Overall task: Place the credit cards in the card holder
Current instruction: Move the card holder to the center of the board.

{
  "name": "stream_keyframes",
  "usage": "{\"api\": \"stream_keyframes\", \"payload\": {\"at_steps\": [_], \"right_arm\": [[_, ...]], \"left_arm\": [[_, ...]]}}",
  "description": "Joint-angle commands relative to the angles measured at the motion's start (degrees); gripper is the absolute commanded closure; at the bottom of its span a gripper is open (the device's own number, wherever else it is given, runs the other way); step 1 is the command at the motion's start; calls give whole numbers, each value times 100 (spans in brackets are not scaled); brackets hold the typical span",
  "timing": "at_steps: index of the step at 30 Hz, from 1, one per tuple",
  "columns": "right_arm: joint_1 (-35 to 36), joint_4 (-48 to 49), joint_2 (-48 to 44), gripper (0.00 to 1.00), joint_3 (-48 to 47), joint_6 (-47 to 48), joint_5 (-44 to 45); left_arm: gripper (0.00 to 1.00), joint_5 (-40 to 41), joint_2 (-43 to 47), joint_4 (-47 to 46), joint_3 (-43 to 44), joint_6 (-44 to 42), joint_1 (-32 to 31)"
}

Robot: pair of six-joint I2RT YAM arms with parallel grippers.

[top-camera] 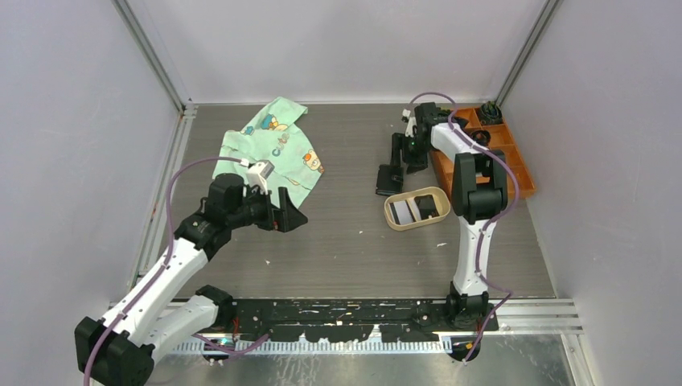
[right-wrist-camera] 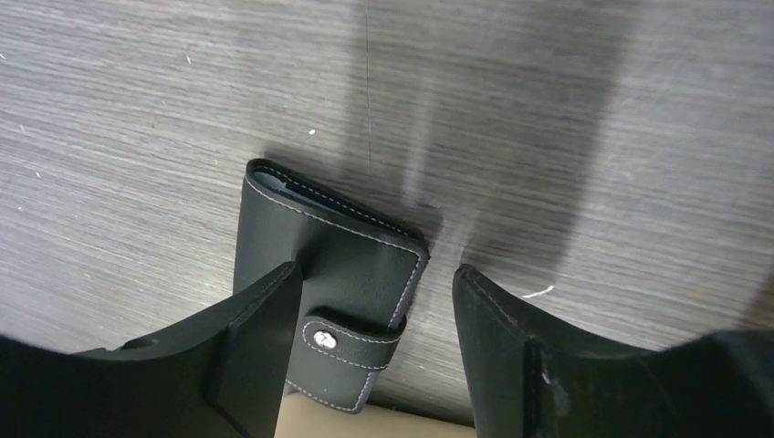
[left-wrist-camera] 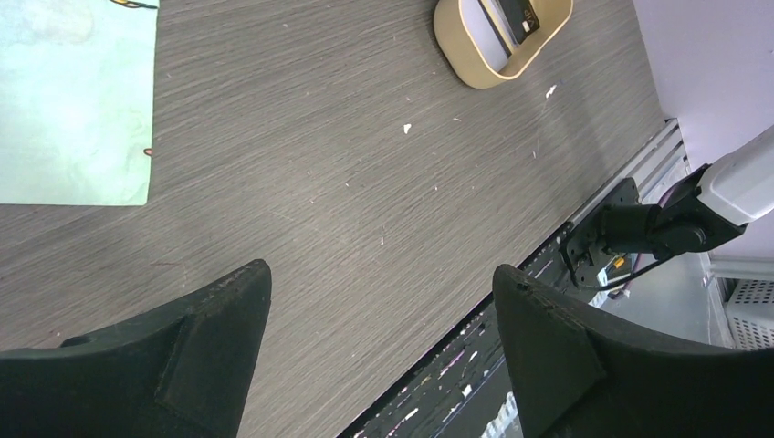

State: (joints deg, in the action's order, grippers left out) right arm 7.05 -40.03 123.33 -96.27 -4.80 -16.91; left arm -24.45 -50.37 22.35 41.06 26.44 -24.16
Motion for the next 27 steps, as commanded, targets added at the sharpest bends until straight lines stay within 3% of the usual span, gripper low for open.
{"api": "stream_keyframes", "payload": {"at_steps": [1, 8, 13, 18, 27], "right_arm": [[100, -202, 27, 36, -275, -198, -389], [762, -360, 129, 50, -259, -61, -988], [1581, -542, 30, 54, -232, 316, -1490], [2286, -837, -307, 49, -229, 1104, -1680], [2294, -1247, -1359, 37, 180, 3381, -2123]], "left_arm": [[10, -102, -82, -459, 23, -39, -5], [12, -321, -216, -601, -34, 55, -11], [14, -479, -267, -821, -221, 246, -9], [21, -375, -255, -1024, -482, 549, -9], [45, -373, -354, -2160, -1277, 1560, -9]]}}
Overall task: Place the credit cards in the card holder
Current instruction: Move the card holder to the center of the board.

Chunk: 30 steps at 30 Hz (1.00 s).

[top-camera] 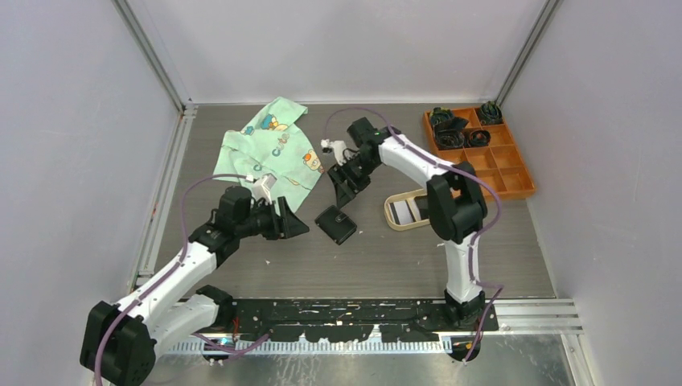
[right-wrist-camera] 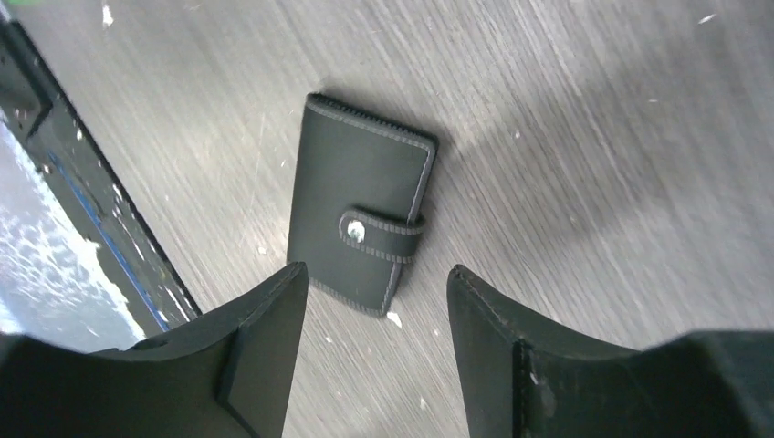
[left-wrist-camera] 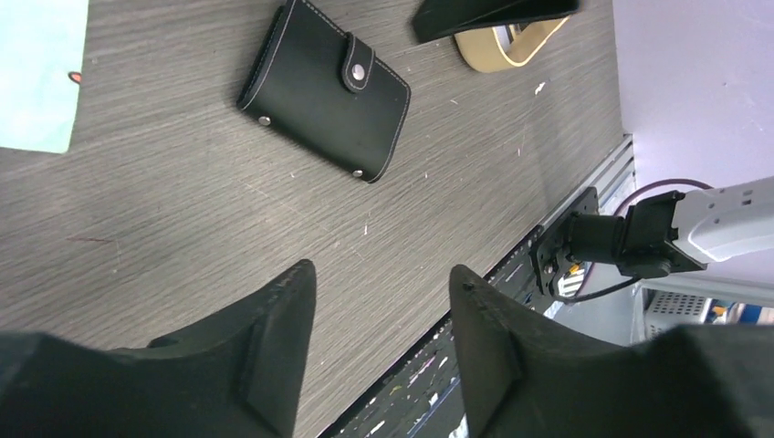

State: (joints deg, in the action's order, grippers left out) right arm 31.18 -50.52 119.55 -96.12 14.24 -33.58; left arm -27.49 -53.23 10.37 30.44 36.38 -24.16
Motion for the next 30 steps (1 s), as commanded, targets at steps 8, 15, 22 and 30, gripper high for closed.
{"api": "stream_keyframes", "payload": {"at_steps": [8, 15, 22, 30], "right_arm": [[-41, -1047, -1278, 17, 880, 6786, -1522], [395, -708, -652, 36, 432, 6667, -733], [584, 10, -463, 42, 690, 6133, -234], [809, 34, -238, 45, 737, 6177, 102]], "left_arm": [[60, 120, -750, -1901, -466, 1508, -16], [67, 239, -1430, -2718, -492, 1899, -200], [75, 262, -2298, -3064, -232, 1903, -254], [80, 56, -3148, -3357, 125, 1930, -337]]}}
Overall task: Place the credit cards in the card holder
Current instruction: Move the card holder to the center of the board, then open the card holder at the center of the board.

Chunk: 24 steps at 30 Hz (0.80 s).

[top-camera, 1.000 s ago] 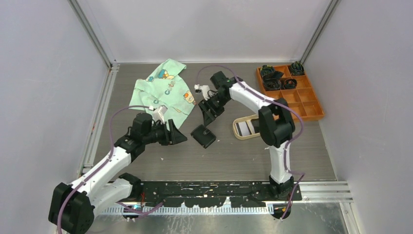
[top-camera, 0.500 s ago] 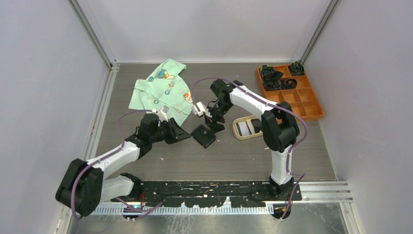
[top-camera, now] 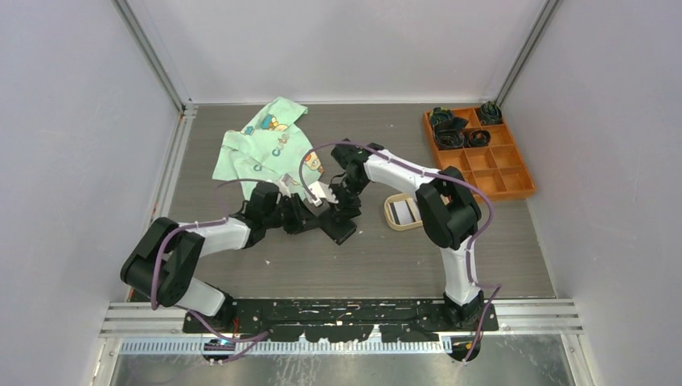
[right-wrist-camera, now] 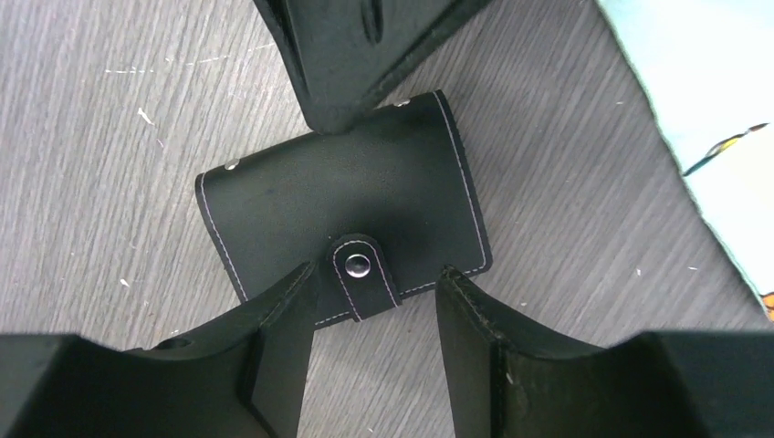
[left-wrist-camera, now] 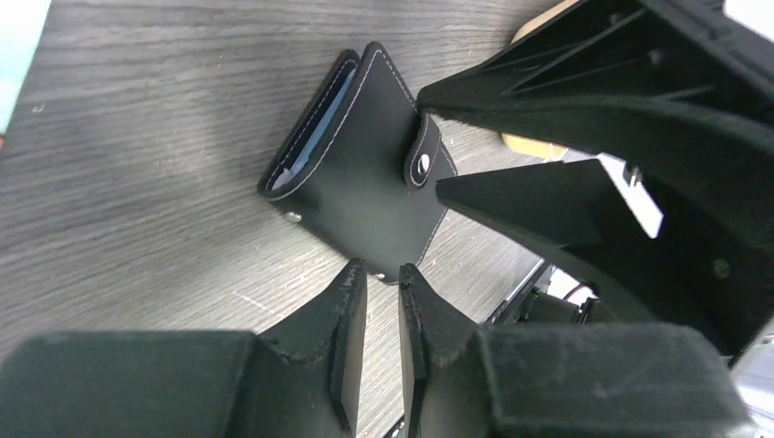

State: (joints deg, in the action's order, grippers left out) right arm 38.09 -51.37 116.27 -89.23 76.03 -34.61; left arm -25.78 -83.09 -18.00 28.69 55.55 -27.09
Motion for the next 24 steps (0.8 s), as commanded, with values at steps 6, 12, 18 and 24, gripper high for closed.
{"api": "stream_keyframes", "payload": {"at_steps": [6, 12, 18, 24], "right_arm": [[144, 203, 87, 48, 263, 63, 401], [239, 269, 18, 60, 465, 79, 456], [289, 375, -72, 79, 593, -59, 473], [294, 565, -365, 98, 875, -210, 386]], "left_arm": [[80, -63, -537, -587, 438, -26, -71], [81, -169, -1053, -849, 565, 68, -102], [83, -161, -1344, -951, 565, 88, -108], [84, 43, -1510, -781, 484, -9, -111]]}}
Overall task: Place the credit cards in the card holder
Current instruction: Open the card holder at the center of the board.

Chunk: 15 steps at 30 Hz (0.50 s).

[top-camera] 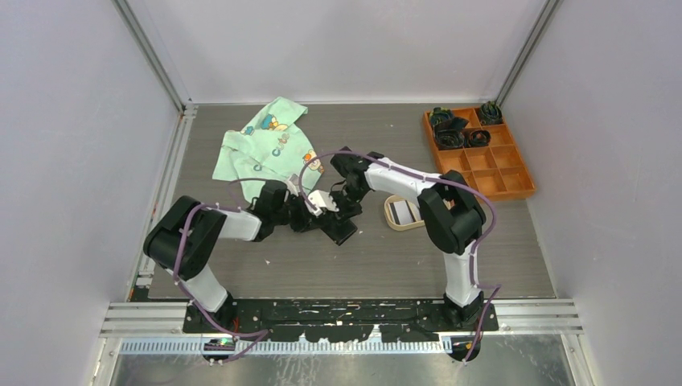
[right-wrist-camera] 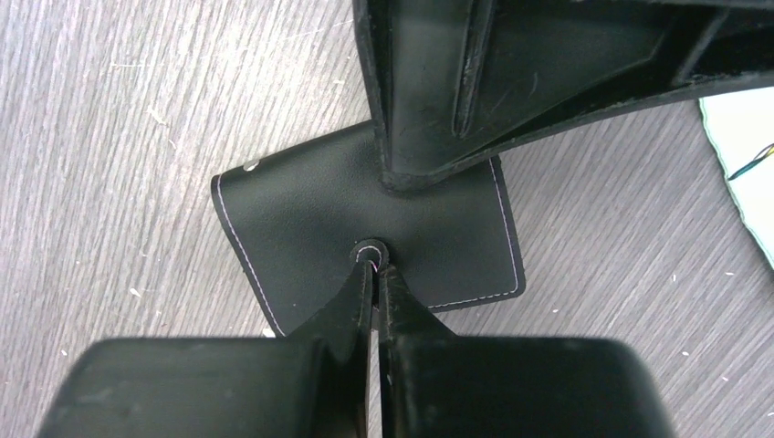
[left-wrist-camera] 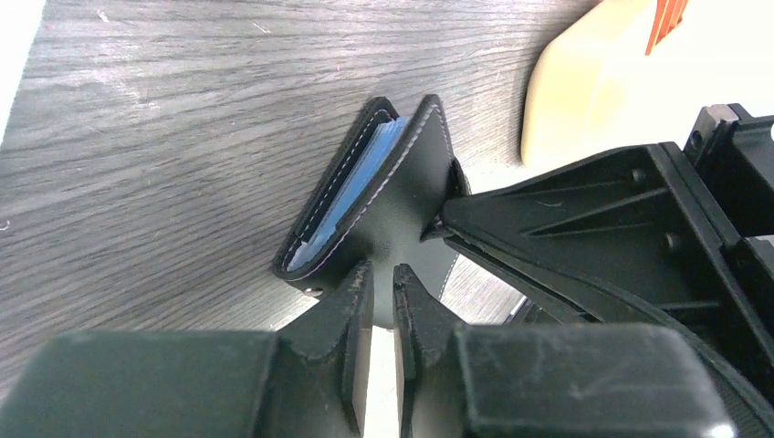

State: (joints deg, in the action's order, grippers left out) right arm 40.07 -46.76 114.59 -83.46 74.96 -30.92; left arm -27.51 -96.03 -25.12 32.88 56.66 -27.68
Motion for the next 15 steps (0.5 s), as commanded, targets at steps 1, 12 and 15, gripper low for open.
{"api": "stream_keyframes", "payload": {"at_steps": [1, 12, 15], "right_arm": [[97, 89, -290, 99, 356, -65, -27], [65, -225, -757, 99, 829, 452, -508], [-25, -275, -880, 99, 871, 429, -728]], "left_arm": [[84, 250, -248, -71, 46, -121, -53], [86, 497, -341, 181, 89, -353, 32], [86, 466, -268, 249, 141, -478, 74]]}}
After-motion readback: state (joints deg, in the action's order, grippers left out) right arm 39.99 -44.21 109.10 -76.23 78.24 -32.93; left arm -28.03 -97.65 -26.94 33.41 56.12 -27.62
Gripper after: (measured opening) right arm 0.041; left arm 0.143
